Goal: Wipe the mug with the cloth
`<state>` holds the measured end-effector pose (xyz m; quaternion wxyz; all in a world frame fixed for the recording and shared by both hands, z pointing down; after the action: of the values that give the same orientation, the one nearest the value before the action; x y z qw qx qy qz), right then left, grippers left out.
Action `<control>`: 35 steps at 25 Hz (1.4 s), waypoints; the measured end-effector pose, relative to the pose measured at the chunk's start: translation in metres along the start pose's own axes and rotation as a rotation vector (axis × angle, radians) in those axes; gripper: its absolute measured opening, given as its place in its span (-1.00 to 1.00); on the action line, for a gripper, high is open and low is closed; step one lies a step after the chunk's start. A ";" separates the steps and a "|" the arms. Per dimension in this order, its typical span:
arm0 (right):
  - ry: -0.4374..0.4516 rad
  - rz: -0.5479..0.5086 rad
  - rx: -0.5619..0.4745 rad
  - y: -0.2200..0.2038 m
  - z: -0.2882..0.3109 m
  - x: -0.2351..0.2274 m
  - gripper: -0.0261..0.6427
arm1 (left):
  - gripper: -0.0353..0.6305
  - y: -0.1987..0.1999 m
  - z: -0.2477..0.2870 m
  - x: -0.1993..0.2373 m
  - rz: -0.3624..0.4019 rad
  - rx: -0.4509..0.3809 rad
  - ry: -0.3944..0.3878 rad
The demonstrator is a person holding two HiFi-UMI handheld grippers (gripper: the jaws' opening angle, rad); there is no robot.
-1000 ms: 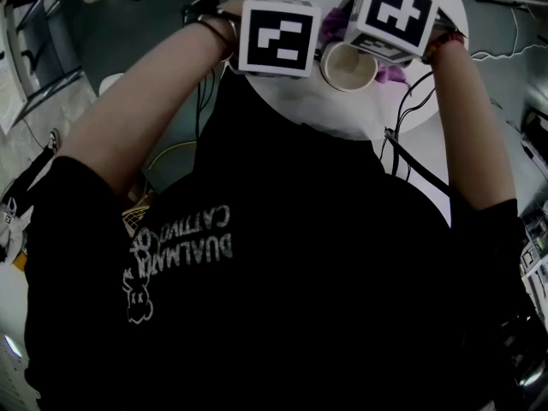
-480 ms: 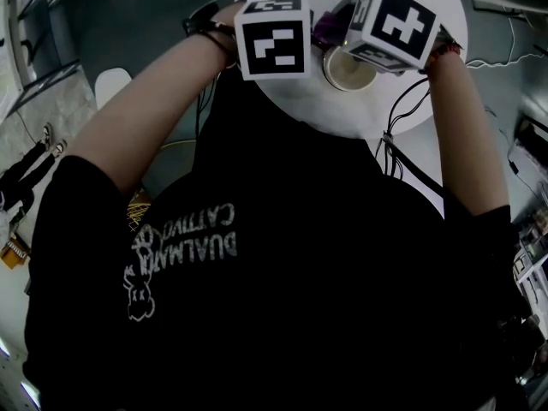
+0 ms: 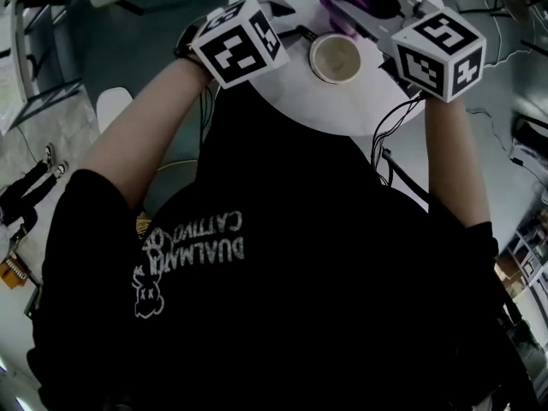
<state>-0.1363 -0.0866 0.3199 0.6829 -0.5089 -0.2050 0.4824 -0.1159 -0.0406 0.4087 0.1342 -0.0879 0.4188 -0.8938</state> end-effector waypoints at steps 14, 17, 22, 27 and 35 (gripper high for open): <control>-0.160 0.155 -0.618 0.194 -0.115 0.068 -0.81 | -0.73 0.216 -0.141 -0.008 0.082 -0.543 0.213; -0.205 0.201 -0.815 0.228 -0.151 0.089 -0.81 | -0.81 0.253 -0.176 -0.024 0.170 -0.651 0.212; -0.256 0.209 -1.020 0.265 -0.175 0.139 -0.81 | -0.82 0.280 -0.236 -0.038 -0.059 -0.865 0.119; -0.342 0.150 -1.108 0.289 -0.155 0.196 -0.81 | -0.82 0.263 -0.303 -0.045 -0.100 -0.948 0.086; -0.449 0.150 -1.130 0.287 -0.132 0.237 -0.81 | -0.82 0.246 -0.344 -0.051 -0.045 -0.955 0.017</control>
<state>-0.0573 0.0582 -0.0388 0.2114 -0.6914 -0.5316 0.4413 -0.1190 0.0742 -0.0017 0.0560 -0.1413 0.7819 -0.6046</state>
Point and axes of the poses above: the fingertips, and each gripper's own axes: z forward along the fingers, x to its left, y out of its top, the point moved 1 cm from there along -z, backward along the fingers, and after that the axes turned 12 degrees about -x, right-handed, at the moved point
